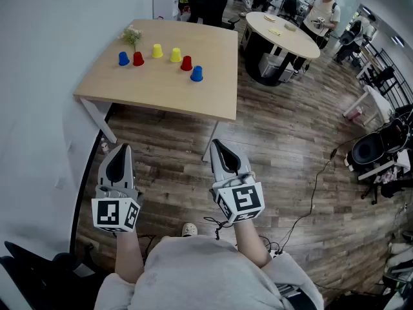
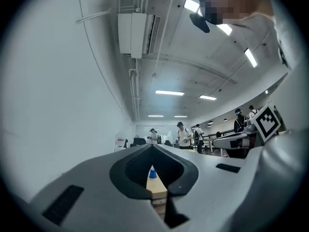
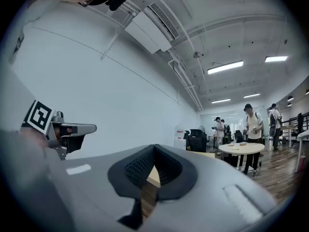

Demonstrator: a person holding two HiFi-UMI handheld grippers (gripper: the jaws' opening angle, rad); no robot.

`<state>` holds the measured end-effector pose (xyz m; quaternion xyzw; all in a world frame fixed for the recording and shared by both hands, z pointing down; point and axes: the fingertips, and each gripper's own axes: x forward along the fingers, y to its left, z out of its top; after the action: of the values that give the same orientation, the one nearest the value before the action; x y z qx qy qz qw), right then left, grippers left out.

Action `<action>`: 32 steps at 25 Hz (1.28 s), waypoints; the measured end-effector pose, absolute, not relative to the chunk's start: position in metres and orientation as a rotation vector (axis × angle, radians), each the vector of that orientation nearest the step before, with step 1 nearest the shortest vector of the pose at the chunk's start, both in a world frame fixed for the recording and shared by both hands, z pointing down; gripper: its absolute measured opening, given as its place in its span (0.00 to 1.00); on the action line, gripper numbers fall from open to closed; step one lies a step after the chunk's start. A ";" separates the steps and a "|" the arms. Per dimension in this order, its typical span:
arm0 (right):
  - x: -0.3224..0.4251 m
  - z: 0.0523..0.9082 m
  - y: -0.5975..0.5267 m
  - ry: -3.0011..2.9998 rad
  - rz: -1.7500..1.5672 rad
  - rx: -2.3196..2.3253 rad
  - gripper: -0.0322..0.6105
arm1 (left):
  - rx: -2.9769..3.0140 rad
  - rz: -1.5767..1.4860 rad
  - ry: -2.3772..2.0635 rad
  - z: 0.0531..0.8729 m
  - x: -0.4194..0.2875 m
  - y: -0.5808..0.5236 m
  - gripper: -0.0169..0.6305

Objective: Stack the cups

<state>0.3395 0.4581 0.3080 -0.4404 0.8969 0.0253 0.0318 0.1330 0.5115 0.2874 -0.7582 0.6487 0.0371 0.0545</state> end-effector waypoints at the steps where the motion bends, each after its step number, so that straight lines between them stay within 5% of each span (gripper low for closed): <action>1: 0.340 0.307 0.456 2.763 0.079 -1.356 0.07 | -2.303 0.107 1.970 0.287 0.134 0.510 0.04; 32: 0.332 0.316 0.361 2.747 0.058 -1.328 0.07 | -2.332 0.108 1.928 0.291 0.131 0.407 0.04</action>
<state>0.3316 0.3613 0.3157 -0.4347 0.8992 0.0191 0.0451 0.1311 0.4070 0.2907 -0.7691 0.6356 0.0357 0.0568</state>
